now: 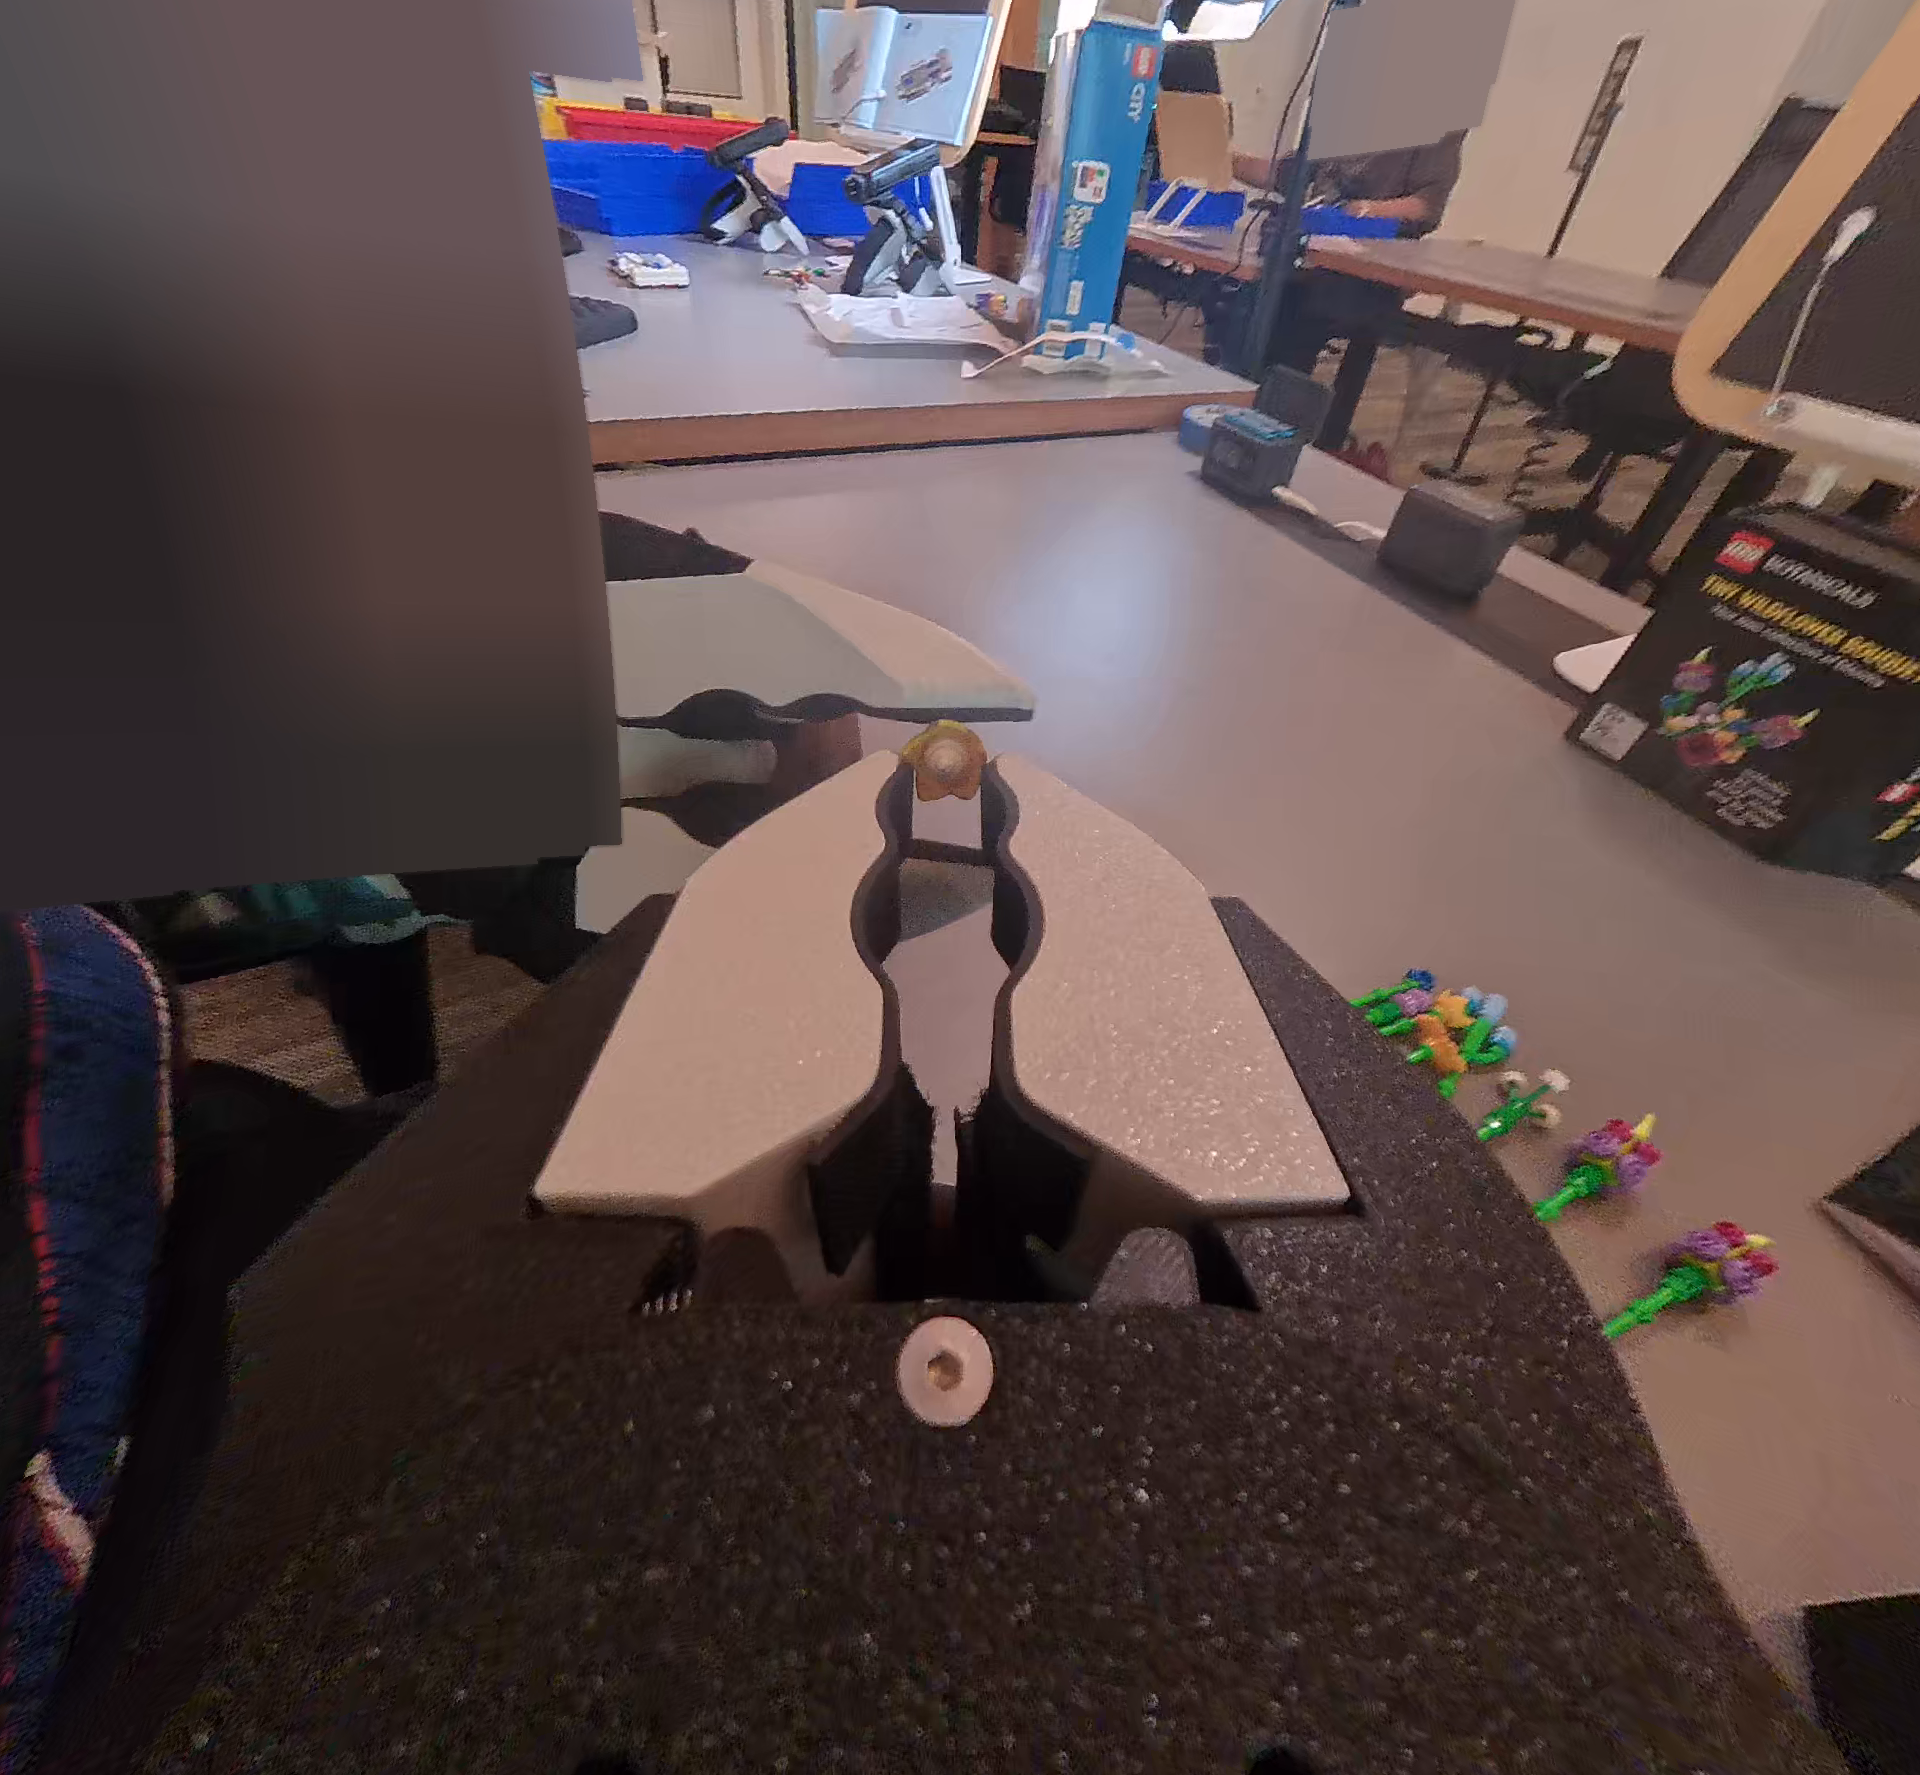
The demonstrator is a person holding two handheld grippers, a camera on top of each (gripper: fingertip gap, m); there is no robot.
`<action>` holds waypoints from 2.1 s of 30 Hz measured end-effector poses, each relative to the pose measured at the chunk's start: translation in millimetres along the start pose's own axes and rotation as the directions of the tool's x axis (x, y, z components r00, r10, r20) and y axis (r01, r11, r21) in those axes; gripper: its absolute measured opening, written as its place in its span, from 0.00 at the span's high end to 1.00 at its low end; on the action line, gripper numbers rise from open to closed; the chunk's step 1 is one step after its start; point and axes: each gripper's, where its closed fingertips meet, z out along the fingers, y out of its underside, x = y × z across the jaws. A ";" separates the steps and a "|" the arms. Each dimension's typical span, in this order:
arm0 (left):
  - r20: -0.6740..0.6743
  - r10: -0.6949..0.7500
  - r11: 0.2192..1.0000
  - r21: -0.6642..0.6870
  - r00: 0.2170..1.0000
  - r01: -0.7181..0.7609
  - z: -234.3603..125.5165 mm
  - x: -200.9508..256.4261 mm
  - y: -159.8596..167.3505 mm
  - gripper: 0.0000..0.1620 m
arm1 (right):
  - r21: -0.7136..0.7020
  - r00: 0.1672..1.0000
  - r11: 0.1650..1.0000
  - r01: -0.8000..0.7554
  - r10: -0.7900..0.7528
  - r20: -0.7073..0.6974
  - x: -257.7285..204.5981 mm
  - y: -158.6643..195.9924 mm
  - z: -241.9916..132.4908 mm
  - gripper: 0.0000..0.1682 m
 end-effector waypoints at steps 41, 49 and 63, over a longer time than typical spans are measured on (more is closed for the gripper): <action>-0.538 -0.493 0.844 -0.486 0.683 0.227 -11.6 100.8 80.5 0.81 | -0.517 0.996 0.856 0.010 0.036 0.079 43.0 143.7 -45.5 0.86; -0.499 -0.523 0.837 -0.455 0.691 0.304 -11.1 91.4 78.0 0.82 | -0.658 0.998 0.753 0.006 0.041 0.056 60.8 161.0 -24.3 0.87; -0.390 -0.490 0.853 -0.399 0.780 0.336 -3.5 73.1 77.9 0.78 | -0.509 0.991 0.852 -0.124 0.129 -0.026 68.0 143.0 -15.9 0.94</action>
